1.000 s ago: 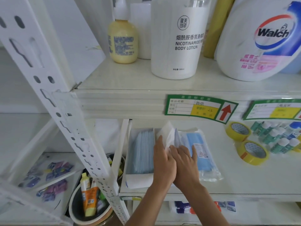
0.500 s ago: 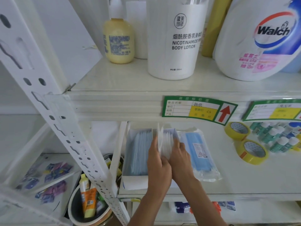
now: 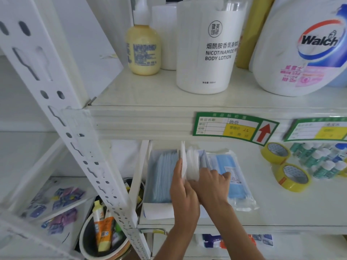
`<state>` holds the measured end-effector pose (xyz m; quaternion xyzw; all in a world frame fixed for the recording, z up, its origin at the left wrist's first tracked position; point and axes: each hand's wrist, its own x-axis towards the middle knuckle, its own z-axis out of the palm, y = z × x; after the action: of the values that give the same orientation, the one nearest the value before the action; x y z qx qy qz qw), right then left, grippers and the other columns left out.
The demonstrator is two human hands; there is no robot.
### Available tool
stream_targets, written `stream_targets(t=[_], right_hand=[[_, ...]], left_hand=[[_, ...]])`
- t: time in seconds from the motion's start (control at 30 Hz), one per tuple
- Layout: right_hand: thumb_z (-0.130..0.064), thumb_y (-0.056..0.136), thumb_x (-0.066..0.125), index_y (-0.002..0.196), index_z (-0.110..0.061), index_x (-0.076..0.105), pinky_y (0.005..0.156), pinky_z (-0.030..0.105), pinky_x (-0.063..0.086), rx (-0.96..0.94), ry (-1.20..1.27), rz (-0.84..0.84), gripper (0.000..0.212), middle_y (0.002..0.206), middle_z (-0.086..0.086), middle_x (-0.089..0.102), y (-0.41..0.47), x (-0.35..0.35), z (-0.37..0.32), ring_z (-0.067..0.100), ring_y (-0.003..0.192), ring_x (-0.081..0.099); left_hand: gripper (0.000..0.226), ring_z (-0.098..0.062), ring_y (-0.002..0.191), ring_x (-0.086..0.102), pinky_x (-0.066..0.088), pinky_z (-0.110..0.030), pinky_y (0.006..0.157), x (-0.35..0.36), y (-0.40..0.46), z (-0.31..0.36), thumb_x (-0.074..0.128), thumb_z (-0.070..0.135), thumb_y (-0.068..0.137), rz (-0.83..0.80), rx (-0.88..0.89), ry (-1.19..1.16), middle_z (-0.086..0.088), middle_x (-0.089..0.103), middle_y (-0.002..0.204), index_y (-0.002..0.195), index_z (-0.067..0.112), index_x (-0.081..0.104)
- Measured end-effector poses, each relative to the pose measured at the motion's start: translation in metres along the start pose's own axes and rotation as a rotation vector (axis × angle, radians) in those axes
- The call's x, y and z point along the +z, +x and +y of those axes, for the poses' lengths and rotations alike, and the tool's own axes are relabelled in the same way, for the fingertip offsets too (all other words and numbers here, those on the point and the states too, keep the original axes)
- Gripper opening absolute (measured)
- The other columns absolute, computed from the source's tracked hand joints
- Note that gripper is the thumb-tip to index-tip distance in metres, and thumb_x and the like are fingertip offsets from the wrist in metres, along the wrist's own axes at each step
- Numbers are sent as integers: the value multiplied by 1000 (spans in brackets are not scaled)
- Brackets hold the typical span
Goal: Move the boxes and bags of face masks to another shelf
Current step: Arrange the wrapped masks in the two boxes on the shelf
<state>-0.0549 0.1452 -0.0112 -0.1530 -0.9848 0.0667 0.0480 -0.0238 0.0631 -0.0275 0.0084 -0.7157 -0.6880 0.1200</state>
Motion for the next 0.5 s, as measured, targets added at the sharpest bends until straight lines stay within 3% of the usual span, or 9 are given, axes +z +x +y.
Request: stream_targets(t=[0.07, 0.13, 0.23, 0.3, 0.37, 0.43, 0.5], right_hand=[[-55, 74, 48, 70, -26, 51, 76, 39, 24, 45, 66, 17, 30, 66, -8, 52, 3, -3, 5, 19, 66, 48], [-54, 71, 52, 76, -25, 56, 78, 39, 29, 85, 135, 1, 30, 70, -6, 50, 6, -7, 11, 21, 72, 46], [-51, 69, 57, 73, -22, 57, 78, 38, 36, 117, 220, 30, 29, 68, -7, 47, 10, -12, 20, 24, 74, 48], [-52, 68, 58, 71, -20, 56, 79, 38, 41, 136, 285, 29, 32, 71, -4, 54, 12, -14, 24, 26, 75, 53], [-53, 66, 60, 68, -19, 54, 78, 39, 47, 153, 344, 17, 35, 73, -2, 58, 13, -15, 27, 27, 76, 57], [-52, 64, 63, 61, -19, 49, 68, 37, 47, 167, 410, 25, 36, 66, -2, 57, 13, -15, 29, 24, 68, 57], [-50, 64, 64, 57, -19, 47, 60, 34, 43, 176, 429, 35, 36, 61, -3, 54, 12, -16, 31, 20, 60, 54]], left_hand=[[59, -7, 90, 67, 56, -27, 77, -1, 1, 0, 37, -6, 102, -23, -24, -70, 12, 69, 108, 150, 28, 40], [61, 1, 112, 62, 53, -23, 92, 0, 2, 3, 38, -3, 103, -83, -69, -126, 29, 62, 123, 151, 35, 35], [63, 6, 135, 43, 39, -22, 112, 0, 2, 9, 38, -1, 104, -220, -87, -192, 24, 41, 151, 153, 38, 28], [62, 7, 138, 39, 35, -16, 112, 0, 6, 12, 36, -3, 104, -231, -89, -233, 21, 37, 154, 150, 39, 31], [59, -2, 135, 47, 41, -22, 110, 3, 12, 11, 36, -5, 103, -174, -137, -313, 15, 48, 149, 145, 36, 42], [55, -4, 127, 55, 48, -22, 102, 8, 18, 11, 37, -2, 103, -129, -167, -364, 11, 58, 141, 140, 37, 50], [54, -2, 127, 55, 49, -21, 101, 11, 20, 8, 36, 2, 104, -155, -159, -345, 10, 55, 145, 145, 36, 46]])
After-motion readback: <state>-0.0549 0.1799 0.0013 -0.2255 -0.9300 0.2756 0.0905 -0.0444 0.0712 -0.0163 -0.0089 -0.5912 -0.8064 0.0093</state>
